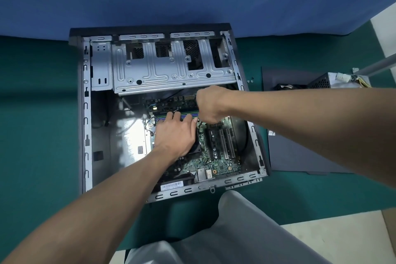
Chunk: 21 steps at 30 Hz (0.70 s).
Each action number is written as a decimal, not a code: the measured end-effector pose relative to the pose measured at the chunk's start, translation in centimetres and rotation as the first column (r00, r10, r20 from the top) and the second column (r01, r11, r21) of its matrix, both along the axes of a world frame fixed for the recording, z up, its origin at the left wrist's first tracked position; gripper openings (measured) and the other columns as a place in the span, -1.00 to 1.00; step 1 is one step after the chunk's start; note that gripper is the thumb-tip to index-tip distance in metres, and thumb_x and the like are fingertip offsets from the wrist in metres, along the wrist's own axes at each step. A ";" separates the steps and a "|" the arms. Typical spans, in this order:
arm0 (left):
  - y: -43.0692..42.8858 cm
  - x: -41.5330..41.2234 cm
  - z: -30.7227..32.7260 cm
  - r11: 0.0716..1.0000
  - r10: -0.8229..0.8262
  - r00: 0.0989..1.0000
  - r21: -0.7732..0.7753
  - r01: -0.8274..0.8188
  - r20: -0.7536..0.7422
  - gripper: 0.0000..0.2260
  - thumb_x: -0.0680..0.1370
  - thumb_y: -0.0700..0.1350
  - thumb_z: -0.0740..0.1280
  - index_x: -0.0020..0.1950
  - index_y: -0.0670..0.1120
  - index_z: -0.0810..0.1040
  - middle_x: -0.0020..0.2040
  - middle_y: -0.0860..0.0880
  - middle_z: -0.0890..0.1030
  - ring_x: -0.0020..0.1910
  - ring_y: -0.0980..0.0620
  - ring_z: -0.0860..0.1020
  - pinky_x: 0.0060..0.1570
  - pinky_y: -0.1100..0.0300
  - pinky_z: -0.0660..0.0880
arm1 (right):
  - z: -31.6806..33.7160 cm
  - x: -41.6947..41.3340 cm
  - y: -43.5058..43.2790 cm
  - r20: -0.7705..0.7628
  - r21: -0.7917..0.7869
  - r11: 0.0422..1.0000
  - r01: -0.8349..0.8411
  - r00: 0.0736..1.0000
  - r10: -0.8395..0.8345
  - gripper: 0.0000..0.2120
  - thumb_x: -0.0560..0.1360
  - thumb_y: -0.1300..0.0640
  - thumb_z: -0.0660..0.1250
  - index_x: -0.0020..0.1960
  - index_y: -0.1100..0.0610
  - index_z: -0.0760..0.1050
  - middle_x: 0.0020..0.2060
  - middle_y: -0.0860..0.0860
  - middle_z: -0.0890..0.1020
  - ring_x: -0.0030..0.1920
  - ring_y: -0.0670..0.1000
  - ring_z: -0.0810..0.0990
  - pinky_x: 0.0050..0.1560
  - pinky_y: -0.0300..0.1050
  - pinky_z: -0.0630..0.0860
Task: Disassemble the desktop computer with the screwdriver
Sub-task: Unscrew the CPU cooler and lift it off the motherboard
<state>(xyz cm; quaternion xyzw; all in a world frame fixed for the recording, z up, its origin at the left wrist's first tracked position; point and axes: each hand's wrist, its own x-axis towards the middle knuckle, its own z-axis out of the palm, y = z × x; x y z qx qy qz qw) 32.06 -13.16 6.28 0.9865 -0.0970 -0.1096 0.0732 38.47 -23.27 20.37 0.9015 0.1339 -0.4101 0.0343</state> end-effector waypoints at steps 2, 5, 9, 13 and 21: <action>0.0 0.0 0.1 1.000 -0.002 1.000 -0.007 0.002 -0.008 -0.44 0.56 0.09 -0.20 0.01 -0.09 0.56 -0.09 -0.16 0.58 -0.07 -0.13 0.53 -0.23 0.05 0.46 | 0.5 -0.6 0.1 0.088 -0.097 0.935 -0.341 0.933 0.349 -0.73 0.52 0.26 0.24 -0.32 0.14 0.29 -0.39 0.03 0.35 -0.41 -0.01 0.37 -0.48 -0.19 0.27; 0.0 0.0 0.1 1.000 -0.005 1.000 -0.003 0.005 -0.013 -0.51 0.54 0.06 -0.13 -0.01 -0.12 0.54 -0.09 -0.14 0.56 -0.06 -0.11 0.50 -0.26 0.07 0.39 | 0.8 -1.1 0.0 0.128 -0.167 0.658 -0.735 0.645 0.753 -0.93 0.57 0.23 0.20 -0.05 0.13 0.44 -0.38 0.03 0.36 -0.38 0.05 0.41 -0.40 -0.13 0.34; -0.1 0.0 0.0 1.000 -0.002 1.000 -0.003 0.002 -0.002 -0.53 0.54 0.05 -0.14 -0.02 -0.11 0.52 -0.09 -0.16 0.56 -0.08 -0.13 0.51 -0.24 0.06 0.43 | 0.7 -0.9 -0.8 0.190 -0.192 0.481 -0.855 0.448 0.873 -0.76 0.62 0.19 0.14 -0.22 0.15 0.38 -0.28 0.08 0.54 -0.32 0.11 0.45 -0.32 -0.09 0.38; 0.1 -0.1 -0.1 1.000 0.006 1.000 -0.018 -0.006 0.014 -0.45 0.58 0.11 -0.21 0.03 -0.06 0.54 -0.09 -0.15 0.58 -0.07 -0.13 0.52 -0.24 0.05 0.44 | 0.3 -1.0 -2.1 0.134 0.053 0.896 -0.441 0.892 0.432 -0.63 0.53 0.19 0.27 -0.39 0.11 0.21 -0.45 0.03 0.33 -0.26 0.11 0.54 -0.33 -0.11 0.40; 0.1 -0.1 -0.2 1.000 0.000 1.000 -0.004 0.000 0.000 -0.49 0.62 0.13 -0.16 0.03 -0.04 0.53 -0.07 -0.14 0.59 -0.06 -0.11 0.53 -0.24 0.08 0.42 | -0.5 -1.1 -1.0 -0.403 -0.091 0.602 0.793 0.524 -0.750 -0.81 0.67 0.15 0.01 0.13 0.18 0.37 -0.28 -0.03 0.43 -0.40 -0.14 0.25 -0.44 -0.34 0.33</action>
